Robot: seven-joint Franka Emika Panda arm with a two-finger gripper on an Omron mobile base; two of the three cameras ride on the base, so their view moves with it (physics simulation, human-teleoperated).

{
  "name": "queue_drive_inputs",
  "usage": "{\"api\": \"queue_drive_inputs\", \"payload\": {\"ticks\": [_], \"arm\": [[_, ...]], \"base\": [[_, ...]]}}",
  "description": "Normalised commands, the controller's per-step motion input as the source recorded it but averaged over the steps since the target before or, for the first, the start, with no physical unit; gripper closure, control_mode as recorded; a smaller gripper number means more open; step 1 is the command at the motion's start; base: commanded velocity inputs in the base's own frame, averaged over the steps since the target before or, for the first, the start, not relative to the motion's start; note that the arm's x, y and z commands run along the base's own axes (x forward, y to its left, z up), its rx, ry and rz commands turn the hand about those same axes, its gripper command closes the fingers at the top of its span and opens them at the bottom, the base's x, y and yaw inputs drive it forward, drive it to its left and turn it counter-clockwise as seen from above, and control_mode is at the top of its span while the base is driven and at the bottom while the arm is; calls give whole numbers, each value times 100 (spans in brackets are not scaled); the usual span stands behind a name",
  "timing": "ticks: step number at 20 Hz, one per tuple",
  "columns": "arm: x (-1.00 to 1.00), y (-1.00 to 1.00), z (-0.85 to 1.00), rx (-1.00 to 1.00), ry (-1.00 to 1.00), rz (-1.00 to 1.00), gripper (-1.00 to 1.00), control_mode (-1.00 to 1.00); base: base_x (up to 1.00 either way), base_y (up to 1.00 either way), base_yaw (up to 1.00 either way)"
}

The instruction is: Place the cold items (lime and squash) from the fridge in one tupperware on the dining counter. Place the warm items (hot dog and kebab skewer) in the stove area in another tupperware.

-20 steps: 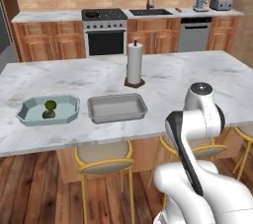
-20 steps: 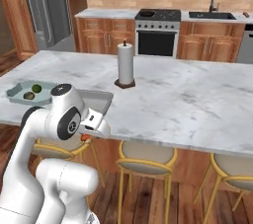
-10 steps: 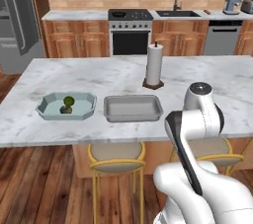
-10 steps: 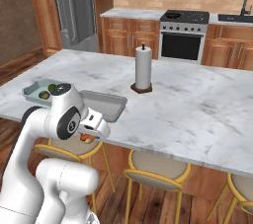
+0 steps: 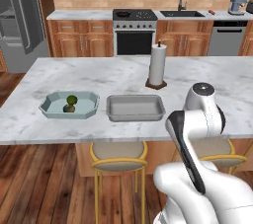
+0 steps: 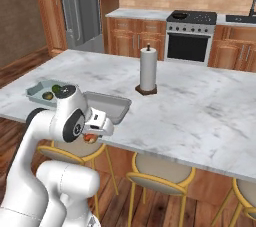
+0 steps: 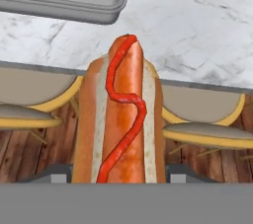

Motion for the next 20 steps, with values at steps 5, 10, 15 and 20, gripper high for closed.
{"api": "queue_drive_inputs", "payload": {"ticks": [5,10,15,20], "arm": [[52,0,5,0,-3,13,100,-100],[51,0,45,0,2,8,100,-100],[45,0,58,0,6,7,100,-100],[44,5,11,0,-2,2,100,-100]], "base": [[0,0,0],[0,0,0],[0,0,0],[0,0,0]]}}
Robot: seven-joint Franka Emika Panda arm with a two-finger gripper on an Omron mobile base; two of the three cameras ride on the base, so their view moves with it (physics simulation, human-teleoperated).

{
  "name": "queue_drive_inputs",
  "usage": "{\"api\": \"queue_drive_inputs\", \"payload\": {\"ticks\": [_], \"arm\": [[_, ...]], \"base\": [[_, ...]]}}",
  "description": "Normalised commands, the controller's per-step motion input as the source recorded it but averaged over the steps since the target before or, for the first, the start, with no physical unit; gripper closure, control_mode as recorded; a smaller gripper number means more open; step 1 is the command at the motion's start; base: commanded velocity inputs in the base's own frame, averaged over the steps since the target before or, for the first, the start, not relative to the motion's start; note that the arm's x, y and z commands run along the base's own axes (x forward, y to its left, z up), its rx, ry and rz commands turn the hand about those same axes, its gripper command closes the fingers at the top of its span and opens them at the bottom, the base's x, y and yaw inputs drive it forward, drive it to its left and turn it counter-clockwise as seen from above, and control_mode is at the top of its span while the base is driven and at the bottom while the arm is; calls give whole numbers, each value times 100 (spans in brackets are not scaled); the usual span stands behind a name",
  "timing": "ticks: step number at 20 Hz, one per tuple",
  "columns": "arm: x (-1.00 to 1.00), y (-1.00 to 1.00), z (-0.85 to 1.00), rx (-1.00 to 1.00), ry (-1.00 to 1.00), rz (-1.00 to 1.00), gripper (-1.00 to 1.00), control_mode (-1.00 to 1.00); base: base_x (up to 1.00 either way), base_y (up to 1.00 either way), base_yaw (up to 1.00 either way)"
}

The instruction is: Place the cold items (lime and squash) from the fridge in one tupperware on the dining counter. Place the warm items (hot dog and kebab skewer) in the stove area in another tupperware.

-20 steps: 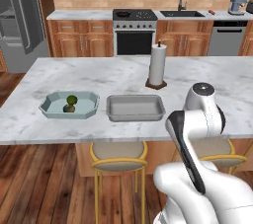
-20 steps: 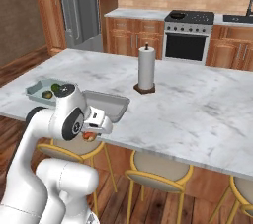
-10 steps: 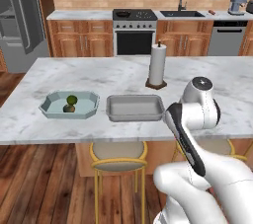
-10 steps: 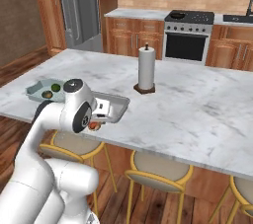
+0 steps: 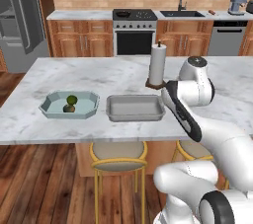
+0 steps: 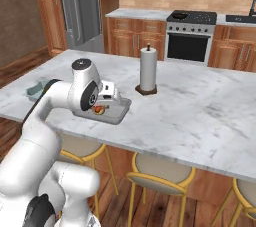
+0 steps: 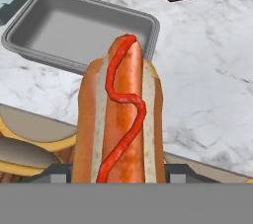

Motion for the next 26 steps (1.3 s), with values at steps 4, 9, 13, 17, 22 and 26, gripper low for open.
{"api": "queue_drive_inputs", "payload": {"ticks": [4,9,13,17,22,26], "arm": [[50,7,-7,0,-1,0,100,-100],[46,7,-32,-1,0,0,100,-100],[48,11,-45,-2,0,0,100,-100],[44,13,-46,-1,0,0,100,-100],[50,16,-32,0,0,0,100,-100],[60,16,-26,0,0,1,100,-100]], "base": [[0,0,0],[0,0,0],[0,0,0],[0,0,0],[0,0,0],[0,0,0]]}}
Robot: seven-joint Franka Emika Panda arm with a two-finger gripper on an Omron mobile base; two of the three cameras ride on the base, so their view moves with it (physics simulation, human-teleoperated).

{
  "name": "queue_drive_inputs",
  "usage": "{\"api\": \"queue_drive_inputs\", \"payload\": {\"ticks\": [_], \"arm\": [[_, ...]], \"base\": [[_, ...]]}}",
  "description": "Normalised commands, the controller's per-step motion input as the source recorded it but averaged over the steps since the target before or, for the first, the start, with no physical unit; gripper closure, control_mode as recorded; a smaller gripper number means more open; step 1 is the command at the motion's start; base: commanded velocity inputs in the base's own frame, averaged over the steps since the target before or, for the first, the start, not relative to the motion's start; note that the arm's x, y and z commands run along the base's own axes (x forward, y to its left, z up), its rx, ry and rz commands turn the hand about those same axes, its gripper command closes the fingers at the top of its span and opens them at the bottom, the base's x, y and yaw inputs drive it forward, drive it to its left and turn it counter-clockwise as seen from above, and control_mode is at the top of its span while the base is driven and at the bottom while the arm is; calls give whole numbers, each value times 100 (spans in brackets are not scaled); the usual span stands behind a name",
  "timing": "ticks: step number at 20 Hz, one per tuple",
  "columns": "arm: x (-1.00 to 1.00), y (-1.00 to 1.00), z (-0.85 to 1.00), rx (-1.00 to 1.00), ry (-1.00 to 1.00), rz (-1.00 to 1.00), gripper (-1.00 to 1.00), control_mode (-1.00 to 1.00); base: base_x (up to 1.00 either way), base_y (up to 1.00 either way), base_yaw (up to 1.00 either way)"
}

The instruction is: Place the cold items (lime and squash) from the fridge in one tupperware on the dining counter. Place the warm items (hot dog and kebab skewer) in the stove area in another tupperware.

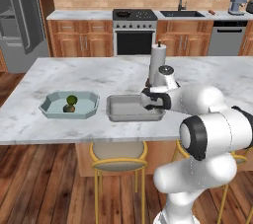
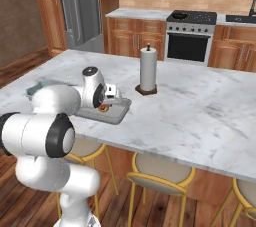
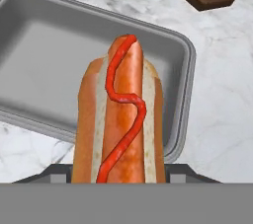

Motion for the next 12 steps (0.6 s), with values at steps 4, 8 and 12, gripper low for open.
{"api": "queue_drive_inputs", "payload": {"ticks": [4,8,12], "arm": [[63,18,-31,0,1,0,100,-100],[48,22,-40,0,1,0,100,-100],[45,20,-44,0,2,0,100,-100]], "base": [[0,0,0],[0,0,0],[0,0,0]]}}
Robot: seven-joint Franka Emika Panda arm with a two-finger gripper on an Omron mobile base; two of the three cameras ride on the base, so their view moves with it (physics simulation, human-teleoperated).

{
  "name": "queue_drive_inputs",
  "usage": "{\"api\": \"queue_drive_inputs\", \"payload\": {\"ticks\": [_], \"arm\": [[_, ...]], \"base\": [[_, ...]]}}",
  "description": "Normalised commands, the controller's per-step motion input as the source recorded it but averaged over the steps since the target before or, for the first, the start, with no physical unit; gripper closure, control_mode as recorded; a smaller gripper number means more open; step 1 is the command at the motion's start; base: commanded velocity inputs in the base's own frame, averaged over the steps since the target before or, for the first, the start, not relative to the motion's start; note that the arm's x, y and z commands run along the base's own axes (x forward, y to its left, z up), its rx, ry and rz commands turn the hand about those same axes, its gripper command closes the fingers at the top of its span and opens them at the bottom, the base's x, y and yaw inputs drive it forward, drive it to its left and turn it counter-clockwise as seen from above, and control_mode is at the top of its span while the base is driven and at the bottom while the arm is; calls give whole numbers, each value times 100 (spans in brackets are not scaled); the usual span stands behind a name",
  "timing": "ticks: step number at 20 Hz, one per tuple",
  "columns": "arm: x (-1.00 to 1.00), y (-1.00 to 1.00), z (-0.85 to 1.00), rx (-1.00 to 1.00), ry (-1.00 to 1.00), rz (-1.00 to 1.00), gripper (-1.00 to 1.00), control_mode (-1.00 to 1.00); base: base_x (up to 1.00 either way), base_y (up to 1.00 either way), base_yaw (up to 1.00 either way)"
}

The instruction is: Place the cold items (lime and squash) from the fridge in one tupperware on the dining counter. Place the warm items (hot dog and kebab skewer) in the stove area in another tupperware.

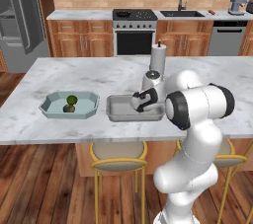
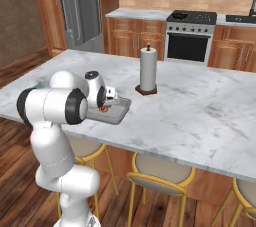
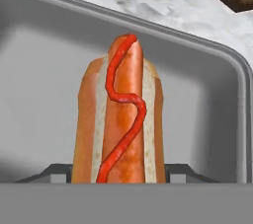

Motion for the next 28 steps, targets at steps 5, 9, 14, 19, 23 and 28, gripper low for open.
{"api": "queue_drive_inputs", "payload": {"ticks": [5,9,14,19,23,28], "arm": [[46,4,-43,0,4,1,100,-100],[49,0,-34,0,4,5,100,-100],[38,-6,-17,1,0,6,100,-100],[20,-5,0,1,-2,5,-100,-100],[-15,-13,20,1,-20,0,-100,-100],[-33,-8,57,0,-16,0,-100,-100]], "base": [[0,0,0],[0,0,0],[0,0,0],[0,0,0],[0,0,0],[0,0,0]]}}
